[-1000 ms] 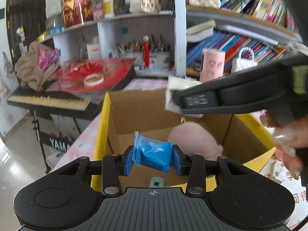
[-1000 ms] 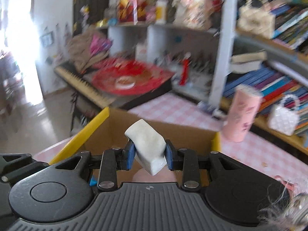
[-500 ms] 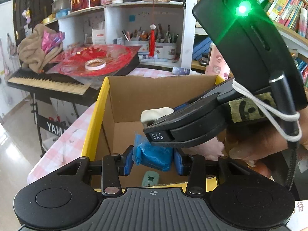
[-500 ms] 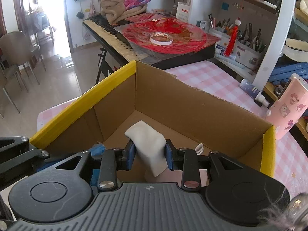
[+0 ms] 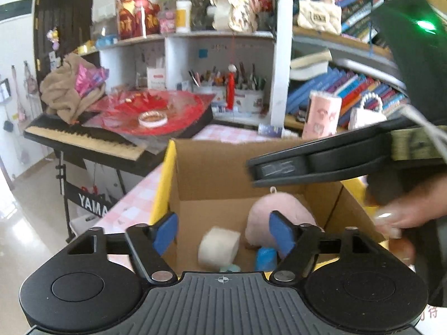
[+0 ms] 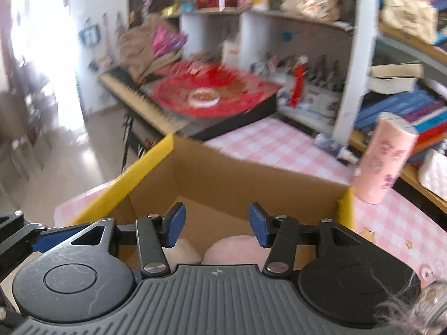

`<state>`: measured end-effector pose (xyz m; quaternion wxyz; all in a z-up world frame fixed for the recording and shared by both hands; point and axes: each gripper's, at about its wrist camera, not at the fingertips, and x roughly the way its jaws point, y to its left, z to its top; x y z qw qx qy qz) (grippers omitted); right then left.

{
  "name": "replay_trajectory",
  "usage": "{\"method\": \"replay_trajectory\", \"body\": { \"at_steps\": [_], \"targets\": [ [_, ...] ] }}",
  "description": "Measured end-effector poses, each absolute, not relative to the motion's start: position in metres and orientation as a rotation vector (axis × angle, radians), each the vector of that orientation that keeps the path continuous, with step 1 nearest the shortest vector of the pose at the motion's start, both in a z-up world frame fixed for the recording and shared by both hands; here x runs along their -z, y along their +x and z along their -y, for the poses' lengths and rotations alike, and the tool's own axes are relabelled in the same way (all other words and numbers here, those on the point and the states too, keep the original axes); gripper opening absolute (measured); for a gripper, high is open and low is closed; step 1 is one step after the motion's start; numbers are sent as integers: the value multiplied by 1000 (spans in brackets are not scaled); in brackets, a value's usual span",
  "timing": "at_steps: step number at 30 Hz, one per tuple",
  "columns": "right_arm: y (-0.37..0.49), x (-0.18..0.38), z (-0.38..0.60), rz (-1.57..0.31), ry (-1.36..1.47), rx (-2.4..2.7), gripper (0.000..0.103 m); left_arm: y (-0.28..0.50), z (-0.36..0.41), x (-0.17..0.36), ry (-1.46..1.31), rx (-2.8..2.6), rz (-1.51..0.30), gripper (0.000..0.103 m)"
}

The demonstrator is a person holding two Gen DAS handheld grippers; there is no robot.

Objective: Organize objects
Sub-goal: 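Carry the blue packet and white block into the yellow box and release, then withdraw both grippers from the box toward the remaining items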

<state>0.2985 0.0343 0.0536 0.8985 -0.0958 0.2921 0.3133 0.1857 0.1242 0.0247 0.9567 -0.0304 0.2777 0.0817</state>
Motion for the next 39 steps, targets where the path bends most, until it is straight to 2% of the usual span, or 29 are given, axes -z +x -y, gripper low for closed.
{"method": "replay_trajectory", "body": {
  "at_steps": [7,14,31,39],
  "targets": [
    [261,-78,1,-530,-102,-530,56,155,-135,-45,-92,-195,-486,88],
    [214,-73,19,-524,-86,-443,56,118,-150,-49,-127,-227,-457,90],
    [103,-11,21,-655,-135,-308,58,50,-153,-6,-86,-219,-615,90],
    [68,1,23,-675,-167,-280,61,27,-146,6,-96,-187,-677,90]
  ]
}}
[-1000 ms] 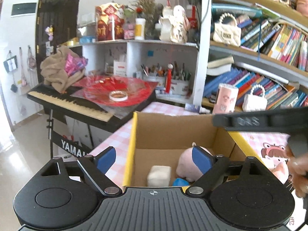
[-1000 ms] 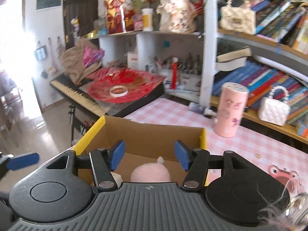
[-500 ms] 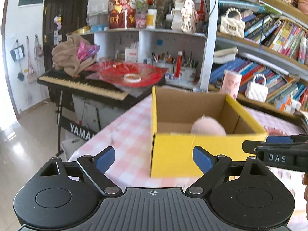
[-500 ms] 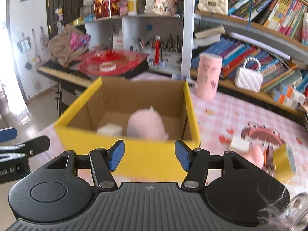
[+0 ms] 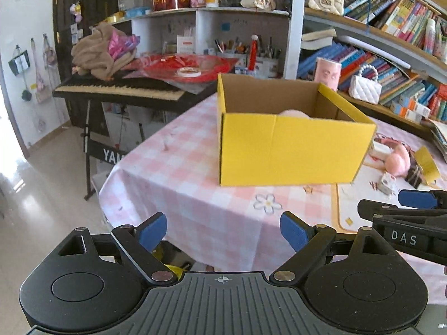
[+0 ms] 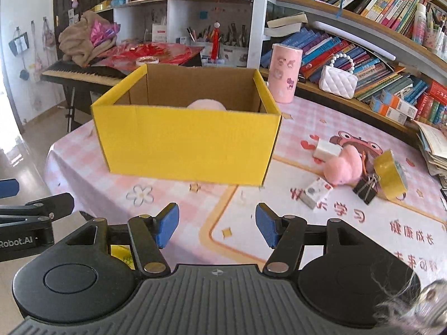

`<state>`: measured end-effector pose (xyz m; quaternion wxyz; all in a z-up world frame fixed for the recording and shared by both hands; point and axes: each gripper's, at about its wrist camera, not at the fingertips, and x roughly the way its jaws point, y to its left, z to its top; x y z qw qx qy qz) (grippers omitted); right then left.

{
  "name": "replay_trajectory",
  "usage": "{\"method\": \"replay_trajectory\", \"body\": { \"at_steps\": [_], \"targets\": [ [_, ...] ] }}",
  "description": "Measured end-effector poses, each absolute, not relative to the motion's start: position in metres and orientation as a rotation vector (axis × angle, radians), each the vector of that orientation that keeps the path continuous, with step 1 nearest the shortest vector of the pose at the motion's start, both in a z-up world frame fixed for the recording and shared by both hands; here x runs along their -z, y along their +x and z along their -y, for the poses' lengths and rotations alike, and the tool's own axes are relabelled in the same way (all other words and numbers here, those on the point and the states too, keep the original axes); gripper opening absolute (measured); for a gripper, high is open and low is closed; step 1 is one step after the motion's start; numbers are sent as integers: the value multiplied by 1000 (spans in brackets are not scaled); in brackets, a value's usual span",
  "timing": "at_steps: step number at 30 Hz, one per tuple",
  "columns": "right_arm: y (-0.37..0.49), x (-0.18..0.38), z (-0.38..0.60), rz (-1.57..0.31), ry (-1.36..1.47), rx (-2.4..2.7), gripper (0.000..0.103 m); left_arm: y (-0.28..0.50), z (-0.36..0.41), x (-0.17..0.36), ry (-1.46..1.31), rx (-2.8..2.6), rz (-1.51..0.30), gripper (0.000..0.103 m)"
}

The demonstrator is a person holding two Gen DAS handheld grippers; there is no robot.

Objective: Organize objects
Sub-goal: 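Withdraw both grippers from the box toward the remaining items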

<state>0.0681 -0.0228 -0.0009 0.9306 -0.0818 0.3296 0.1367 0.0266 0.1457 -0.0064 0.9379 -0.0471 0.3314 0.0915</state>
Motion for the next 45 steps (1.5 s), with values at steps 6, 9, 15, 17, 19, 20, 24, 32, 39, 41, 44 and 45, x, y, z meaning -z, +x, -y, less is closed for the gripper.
{"method": "replay_trajectory", "body": {
  "at_steps": [6,9,15,17,19,20,24,32,39,41,44,45],
  "targets": [
    [49,4,29,-684,-166,-256,63,14,-140,10,-92,-149,-693,90],
    [41,4,32,-688,-159,-235,65,9,-137,11,-87,-128,-696,90],
    [24,5,43,-690,-142,-181,68,3,-129,11,-79,-82,-697,91],
    [21,5,48,-691,-133,-159,69,3,-125,10,-74,-64,-696,91],
    [17,4,54,-691,-123,-137,70,2,-120,11,-67,-44,-694,91],
    [14,4,57,-691,-119,-126,71,2,-118,11,-64,-33,-693,91],
    [6,5,70,-693,-106,-81,71,2,-106,12,-53,12,-697,91],
    [-4,6,99,-701,-62,12,72,6,-81,12,-15,95,-701,91],
    [-6,9,124,-712,-37,74,72,16,-55,15,12,161,-711,91],
    [-5,10,133,-715,-29,93,72,20,-46,15,20,179,-713,91],
    [-3,10,147,-719,-15,119,73,26,-33,15,32,206,-715,91],
    [-1,10,151,-721,-9,127,73,28,-28,15,38,215,-714,91]
  ]
}}
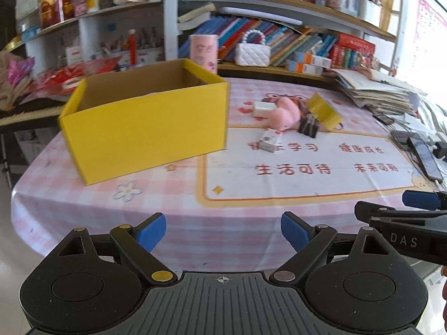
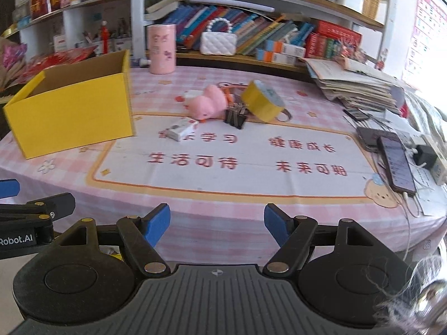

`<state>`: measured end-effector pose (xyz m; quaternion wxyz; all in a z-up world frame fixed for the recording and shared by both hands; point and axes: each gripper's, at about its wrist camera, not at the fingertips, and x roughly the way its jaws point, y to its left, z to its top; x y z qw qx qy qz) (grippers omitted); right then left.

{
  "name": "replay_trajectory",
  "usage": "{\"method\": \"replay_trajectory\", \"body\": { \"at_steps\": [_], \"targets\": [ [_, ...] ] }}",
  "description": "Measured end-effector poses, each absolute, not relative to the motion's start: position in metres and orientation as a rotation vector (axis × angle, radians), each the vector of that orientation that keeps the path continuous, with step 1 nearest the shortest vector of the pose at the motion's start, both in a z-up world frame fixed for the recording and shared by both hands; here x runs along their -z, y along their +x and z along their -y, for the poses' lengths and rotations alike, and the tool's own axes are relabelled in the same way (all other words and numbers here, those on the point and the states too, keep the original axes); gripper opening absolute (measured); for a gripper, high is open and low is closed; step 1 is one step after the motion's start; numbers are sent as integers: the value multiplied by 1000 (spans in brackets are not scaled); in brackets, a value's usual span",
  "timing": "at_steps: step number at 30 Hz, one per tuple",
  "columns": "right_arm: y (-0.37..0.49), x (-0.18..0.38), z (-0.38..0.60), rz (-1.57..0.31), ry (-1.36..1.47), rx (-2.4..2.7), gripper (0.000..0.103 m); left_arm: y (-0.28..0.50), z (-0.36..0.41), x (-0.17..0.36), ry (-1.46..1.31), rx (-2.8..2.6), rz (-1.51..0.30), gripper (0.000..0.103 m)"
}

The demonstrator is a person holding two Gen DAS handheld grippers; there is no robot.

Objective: Organize objects
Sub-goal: 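Withdraw both grippers from the box toward the remaining items, then grasp the small white card box with the left gripper while the right gripper grasps the yellow tape roll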

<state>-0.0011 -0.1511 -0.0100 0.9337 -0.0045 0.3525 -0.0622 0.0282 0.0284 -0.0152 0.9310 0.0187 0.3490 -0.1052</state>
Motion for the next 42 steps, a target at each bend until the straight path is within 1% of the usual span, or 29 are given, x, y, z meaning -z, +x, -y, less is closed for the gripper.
{"method": "replay_trajectory", "body": {
  "at_steps": [16,32,33,35,38,39,42],
  "targets": [
    [49,7,198,-730,2,123,73,72,13,14,41,206,-720,91],
    [122,9,257,-736,-4,53,73,131,65,17,10,142,-735,89],
    [126,9,261,-735,1,48,74,134,69,18,9,138,-734,89],
    [134,9,270,-730,13,35,78,144,76,20,10,134,-735,89],
    [147,8,281,-720,24,20,78,159,87,23,13,118,-743,88],
    [150,8,283,-714,26,17,78,165,90,24,12,115,-744,85],
    [163,7,292,-703,36,3,79,181,99,30,17,102,-745,82]
  ]
}}
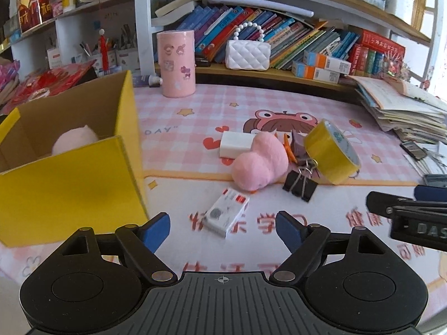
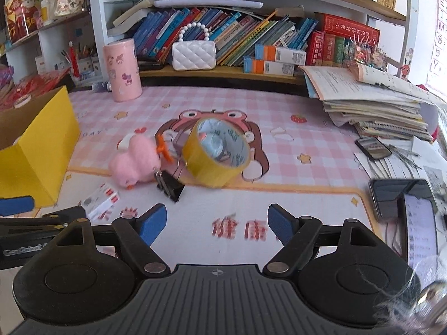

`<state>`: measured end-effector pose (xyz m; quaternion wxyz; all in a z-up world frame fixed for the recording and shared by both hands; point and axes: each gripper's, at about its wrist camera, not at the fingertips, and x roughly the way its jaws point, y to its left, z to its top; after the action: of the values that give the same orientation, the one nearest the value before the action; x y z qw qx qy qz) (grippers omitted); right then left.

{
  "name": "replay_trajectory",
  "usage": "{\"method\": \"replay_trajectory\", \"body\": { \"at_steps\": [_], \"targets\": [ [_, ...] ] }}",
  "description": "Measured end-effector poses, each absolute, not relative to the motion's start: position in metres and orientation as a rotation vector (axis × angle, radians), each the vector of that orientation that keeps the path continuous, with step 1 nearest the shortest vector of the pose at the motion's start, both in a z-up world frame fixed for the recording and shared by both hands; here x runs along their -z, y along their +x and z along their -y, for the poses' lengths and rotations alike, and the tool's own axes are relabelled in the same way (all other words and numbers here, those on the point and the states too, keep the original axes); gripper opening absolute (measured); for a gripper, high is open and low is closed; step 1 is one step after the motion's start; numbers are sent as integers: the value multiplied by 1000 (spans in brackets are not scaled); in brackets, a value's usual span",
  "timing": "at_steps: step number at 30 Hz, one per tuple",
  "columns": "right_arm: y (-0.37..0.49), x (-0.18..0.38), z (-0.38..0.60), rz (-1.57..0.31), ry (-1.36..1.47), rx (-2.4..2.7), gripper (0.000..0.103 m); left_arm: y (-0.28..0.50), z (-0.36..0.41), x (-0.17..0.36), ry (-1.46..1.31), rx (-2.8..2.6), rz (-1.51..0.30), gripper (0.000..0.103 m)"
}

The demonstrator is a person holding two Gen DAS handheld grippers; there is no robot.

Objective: Organize objects
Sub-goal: 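Grasp the small white card box with the left gripper while the right gripper grasps the yellow tape roll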

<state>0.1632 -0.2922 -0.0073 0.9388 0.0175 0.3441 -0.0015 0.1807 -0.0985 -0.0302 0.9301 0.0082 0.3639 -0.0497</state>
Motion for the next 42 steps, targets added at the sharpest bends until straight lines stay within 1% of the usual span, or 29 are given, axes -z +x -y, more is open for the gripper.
{"method": "replay_trajectory", "body": {
  "at_steps": [1,5,8,10,12,16,17,18,22,29,32,34,35,38,42],
  "targets": [
    [167,7,294,-702,39,-2,79,187,101,34,27,99,-747,81],
    [183,10,302,-699,48,-22,81,208,109,48,67,79,-767,70],
    [192,11,307,-697,59,-37,85,222,112,59,88,104,-782,69],
    [198,12,311,-696,77,-49,89,229,114,64,114,117,-799,60],
    [204,13,314,-695,95,-55,95,234,114,69,115,123,-829,45],
    [218,16,321,-690,136,-62,100,233,113,72,94,144,-846,35],
    [223,17,322,-688,147,-64,101,233,113,71,95,154,-850,31],
    [228,18,323,-688,157,-69,103,233,114,70,104,163,-853,29],
    [251,24,326,-702,201,-71,103,225,111,62,95,178,-842,28],
    [290,36,329,-743,305,-78,103,205,99,35,-18,203,-803,28],
    [297,41,329,-748,324,-72,100,198,91,27,-58,206,-794,28],
    [299,44,331,-753,342,-64,96,195,86,24,-77,202,-790,28],
    [299,45,332,-752,350,-54,86,193,83,21,-86,201,-785,28],
    [295,41,337,-741,360,-64,85,187,77,16,-108,204,-765,28],
    [276,22,336,-656,319,-57,85,176,68,10,-130,211,-742,28]
  ]
}}
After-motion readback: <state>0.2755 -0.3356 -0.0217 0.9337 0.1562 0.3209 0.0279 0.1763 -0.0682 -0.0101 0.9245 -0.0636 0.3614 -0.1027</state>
